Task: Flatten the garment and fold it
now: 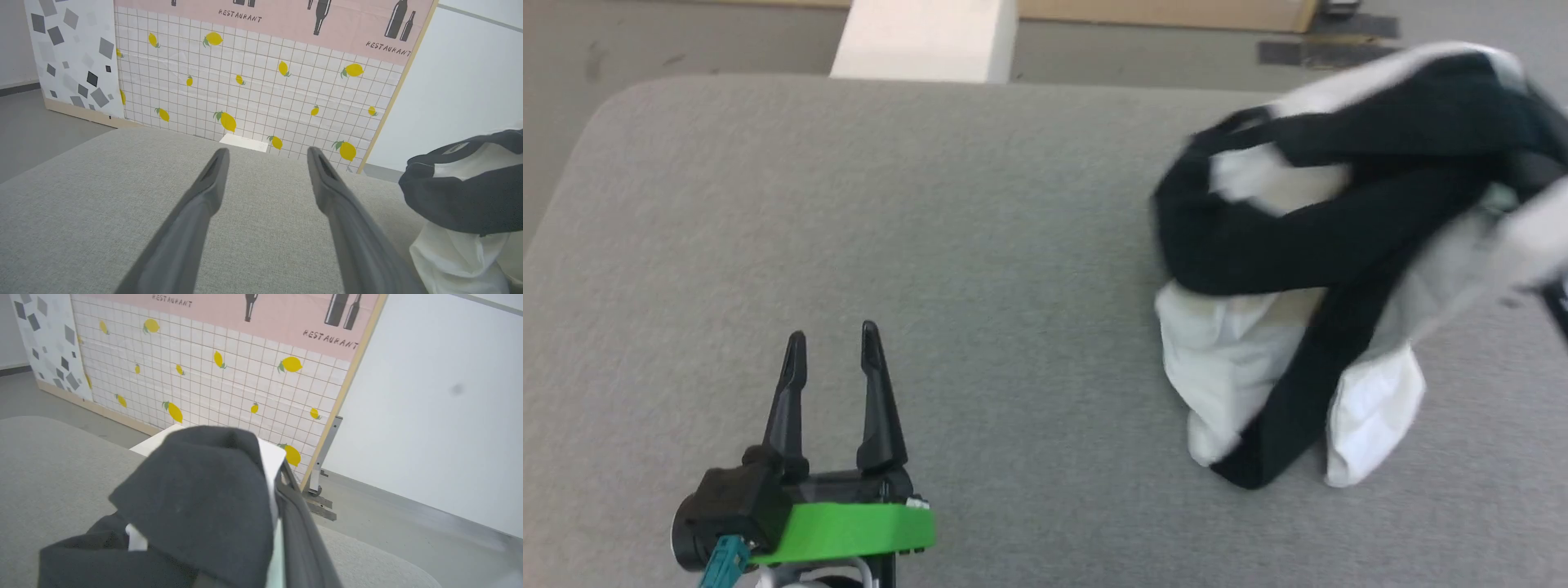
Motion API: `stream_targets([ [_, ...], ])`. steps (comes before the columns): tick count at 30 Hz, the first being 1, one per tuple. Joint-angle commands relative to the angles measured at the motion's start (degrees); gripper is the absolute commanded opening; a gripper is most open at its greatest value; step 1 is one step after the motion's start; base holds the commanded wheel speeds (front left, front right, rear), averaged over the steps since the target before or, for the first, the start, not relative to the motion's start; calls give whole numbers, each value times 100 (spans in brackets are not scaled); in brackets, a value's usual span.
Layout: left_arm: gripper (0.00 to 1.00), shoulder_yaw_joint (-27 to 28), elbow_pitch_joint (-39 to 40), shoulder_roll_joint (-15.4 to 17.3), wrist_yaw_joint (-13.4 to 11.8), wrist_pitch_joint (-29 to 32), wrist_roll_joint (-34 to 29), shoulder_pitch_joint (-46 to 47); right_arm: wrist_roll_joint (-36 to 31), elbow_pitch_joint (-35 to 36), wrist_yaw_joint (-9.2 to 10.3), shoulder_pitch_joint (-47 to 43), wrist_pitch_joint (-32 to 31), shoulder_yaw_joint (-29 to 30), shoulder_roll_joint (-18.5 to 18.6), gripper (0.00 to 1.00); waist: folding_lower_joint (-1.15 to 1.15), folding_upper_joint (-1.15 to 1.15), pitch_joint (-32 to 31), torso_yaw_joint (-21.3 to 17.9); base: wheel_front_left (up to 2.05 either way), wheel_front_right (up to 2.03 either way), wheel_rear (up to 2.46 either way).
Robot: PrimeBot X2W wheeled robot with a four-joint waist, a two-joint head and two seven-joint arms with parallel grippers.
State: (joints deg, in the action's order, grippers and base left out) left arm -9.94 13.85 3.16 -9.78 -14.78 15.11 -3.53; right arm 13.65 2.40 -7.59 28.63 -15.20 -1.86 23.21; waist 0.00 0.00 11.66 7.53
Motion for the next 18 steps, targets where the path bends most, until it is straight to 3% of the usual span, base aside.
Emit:
stream_targets([
  [1, 100, 15, 28, -28, 33, -21, -66, -62, -78, 104, 10, -392, -37, 387, -34, 0, 0, 0, -230, -292, 0, 0, 0],
  [7, 100, 26, 45, -28, 79, -22, -109, -101, -387, 483, 10, -2151, -175, 1782, -575, 0, 0, 0, -156, -447, 0, 0, 0],
  [12, 100, 25, 20, -28, 101, -22, -128, -92, -500, 336, 10, -3145, -90, 2161, -1263, 0, 0, 0, -132, -559, 0, 0, 0],
  [13, 100, 24, 7, -28, 113, -22, -140, -86, -534, 289, 10, -3246, -75, 2183, -1355, 6, 0, 0, -136, -582, 0, 0, 0],
  [14, 100, 24, -2, -28, 123, -22, -150, -79, -563, 268, 10, -3290, -52, 2187, -1404, 42, 0, 0, -139, -599, 0, 0, 0],
  [15, 100, 28, -11, -28, 133, -22, -162, -69, -596, 254, 10, -3308, -17, 2182, -1452, 100, 0, 0, -150, -623, 0, 0, 0],
  [18, 100, 39, -23, -28, 158, -22, -194, -50, -579, 354, 10, -3183, 64, 2114, -1504, 100, 0, 0, -172, -668, 0, 0, 0],
])
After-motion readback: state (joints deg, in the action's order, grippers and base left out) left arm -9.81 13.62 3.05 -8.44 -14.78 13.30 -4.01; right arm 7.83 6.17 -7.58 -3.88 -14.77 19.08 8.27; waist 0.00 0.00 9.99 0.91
